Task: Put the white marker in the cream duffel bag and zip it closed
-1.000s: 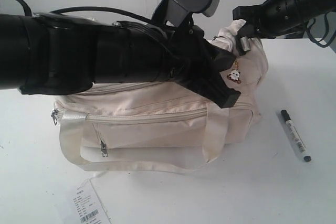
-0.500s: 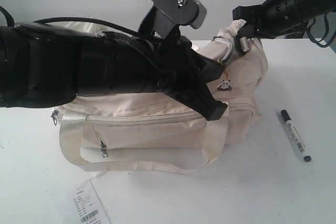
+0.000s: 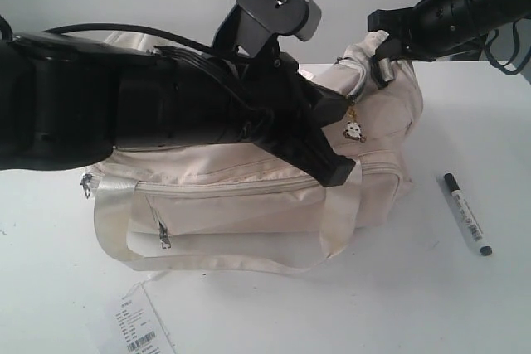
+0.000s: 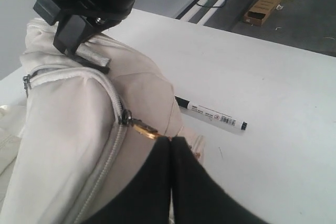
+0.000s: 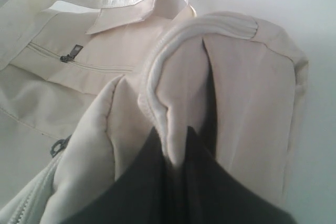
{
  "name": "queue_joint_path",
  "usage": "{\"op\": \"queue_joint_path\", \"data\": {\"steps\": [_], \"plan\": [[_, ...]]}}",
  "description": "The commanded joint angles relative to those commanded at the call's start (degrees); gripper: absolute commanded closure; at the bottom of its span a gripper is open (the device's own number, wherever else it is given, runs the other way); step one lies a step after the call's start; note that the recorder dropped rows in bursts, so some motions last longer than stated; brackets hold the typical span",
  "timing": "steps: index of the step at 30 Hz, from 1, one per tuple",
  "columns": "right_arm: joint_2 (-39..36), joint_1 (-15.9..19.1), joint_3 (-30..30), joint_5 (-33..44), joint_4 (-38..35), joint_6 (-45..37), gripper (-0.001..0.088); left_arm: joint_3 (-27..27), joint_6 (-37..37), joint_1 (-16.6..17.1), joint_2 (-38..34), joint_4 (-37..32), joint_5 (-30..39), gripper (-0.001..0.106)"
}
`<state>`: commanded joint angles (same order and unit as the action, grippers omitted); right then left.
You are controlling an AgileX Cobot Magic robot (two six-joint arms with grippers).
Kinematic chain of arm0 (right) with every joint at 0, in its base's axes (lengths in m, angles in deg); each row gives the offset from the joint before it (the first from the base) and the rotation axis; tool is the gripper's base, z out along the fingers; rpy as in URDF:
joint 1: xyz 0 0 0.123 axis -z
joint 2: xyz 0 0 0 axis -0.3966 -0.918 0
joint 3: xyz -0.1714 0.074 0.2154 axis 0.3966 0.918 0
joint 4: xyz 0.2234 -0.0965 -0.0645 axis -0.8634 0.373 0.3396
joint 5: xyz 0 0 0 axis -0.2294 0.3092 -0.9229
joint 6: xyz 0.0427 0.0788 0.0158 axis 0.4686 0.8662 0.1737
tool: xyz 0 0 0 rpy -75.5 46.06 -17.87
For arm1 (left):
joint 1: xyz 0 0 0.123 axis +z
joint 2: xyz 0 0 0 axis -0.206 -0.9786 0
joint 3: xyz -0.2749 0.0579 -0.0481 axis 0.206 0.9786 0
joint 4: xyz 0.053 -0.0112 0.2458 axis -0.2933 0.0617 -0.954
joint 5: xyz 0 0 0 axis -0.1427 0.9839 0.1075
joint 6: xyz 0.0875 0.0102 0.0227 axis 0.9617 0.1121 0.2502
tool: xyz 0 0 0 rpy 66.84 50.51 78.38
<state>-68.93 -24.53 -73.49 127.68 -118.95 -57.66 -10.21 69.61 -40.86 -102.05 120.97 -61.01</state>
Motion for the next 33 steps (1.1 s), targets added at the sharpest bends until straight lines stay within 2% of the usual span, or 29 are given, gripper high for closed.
{"op": "queue_joint_path", "data": {"steps": [19,33], "plan": [[0.0,0.0,0.0,-0.1,0.0,1.5,0.0868,3.9,1.1,0.0,1.9,0.0,-2.6,0.105],[0.0,0.0,0.0,-0.1,0.0,1.5,0.0868,3.9,1.1,0.0,3.5,0.0,-2.7,0.105]]}}
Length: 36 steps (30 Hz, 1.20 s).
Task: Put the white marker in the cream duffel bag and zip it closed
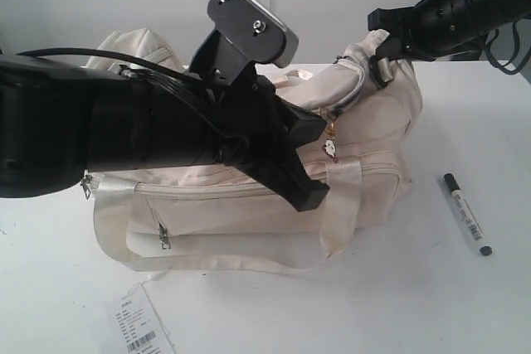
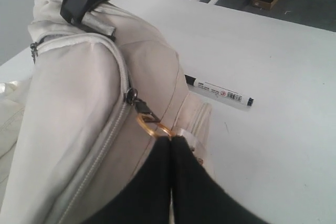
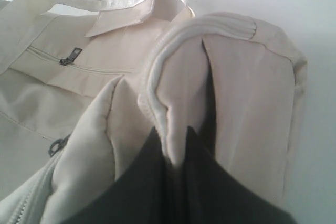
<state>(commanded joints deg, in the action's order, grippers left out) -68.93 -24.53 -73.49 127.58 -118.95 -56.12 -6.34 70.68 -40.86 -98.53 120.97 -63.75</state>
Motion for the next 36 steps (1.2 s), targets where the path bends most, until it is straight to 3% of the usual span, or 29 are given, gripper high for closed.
{"op": "queue_joint_path", "data": {"steps": [26,36], "plan": [[0.0,0.0,0.0,0.0,0.0,0.0,0.0868,2.0,0.0,0.0,1.3,0.0,-1.8,0.105],[0.0,0.0,0.0,0.0,0.0,0.0,0.0868,5.7,0.0,0.0,3.0,0.0,-2.3,0.105]]}}
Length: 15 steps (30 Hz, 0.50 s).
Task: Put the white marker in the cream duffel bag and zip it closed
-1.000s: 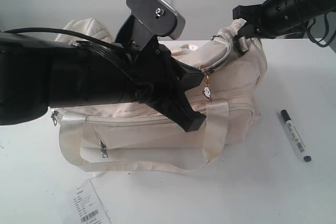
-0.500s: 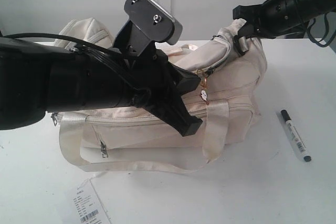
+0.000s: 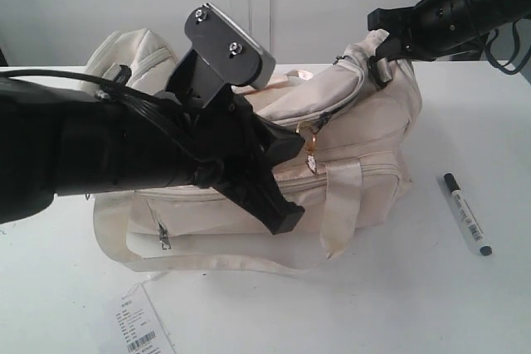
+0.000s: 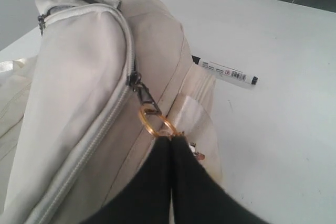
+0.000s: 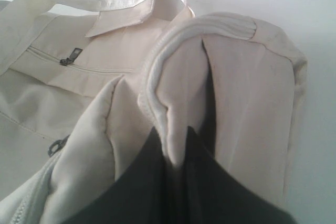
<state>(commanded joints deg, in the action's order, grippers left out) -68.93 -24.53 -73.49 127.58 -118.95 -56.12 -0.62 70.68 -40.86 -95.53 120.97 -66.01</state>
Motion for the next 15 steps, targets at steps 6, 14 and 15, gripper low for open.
{"op": "queue_joint_path", "data": {"steps": [6,14,15], "plan": [[0.0,0.0,0.0,0.0,0.0,0.0,0.0868,0.1,0.4,0.0,1.3,0.0,-1.3,0.105],[0.0,0.0,0.0,0.0,0.0,0.0,0.0868,0.5,0.4,0.0,1.7,0.0,-1.7,0.105],[0.0,0.0,0.0,0.0,0.0,0.0,0.0868,0.6,0.4,0.0,1.7,0.0,-2.1,0.105]]}}
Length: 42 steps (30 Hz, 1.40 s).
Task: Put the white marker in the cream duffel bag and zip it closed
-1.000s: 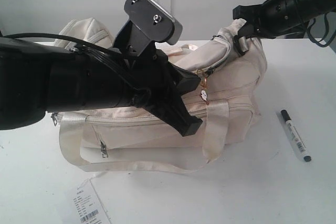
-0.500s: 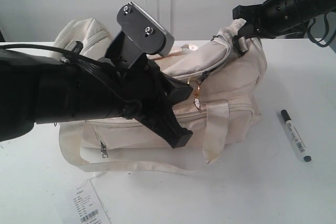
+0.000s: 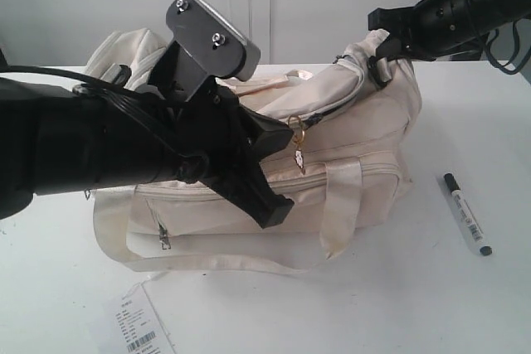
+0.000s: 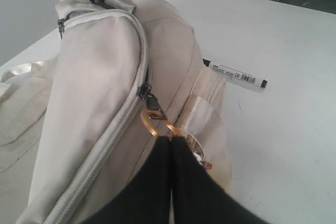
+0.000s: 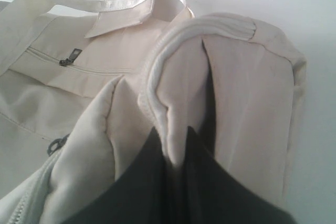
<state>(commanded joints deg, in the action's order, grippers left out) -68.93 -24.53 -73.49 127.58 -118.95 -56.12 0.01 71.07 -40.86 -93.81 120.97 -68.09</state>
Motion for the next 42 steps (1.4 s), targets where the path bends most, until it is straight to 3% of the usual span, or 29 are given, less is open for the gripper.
{"op": "queue_joint_path", "data": {"steps": [42], "plan": [[0.0,0.0,0.0,0.0,0.0,0.0,0.0868,3.6,2.1,0.1,1.6,0.0,-5.3,0.105]]}}
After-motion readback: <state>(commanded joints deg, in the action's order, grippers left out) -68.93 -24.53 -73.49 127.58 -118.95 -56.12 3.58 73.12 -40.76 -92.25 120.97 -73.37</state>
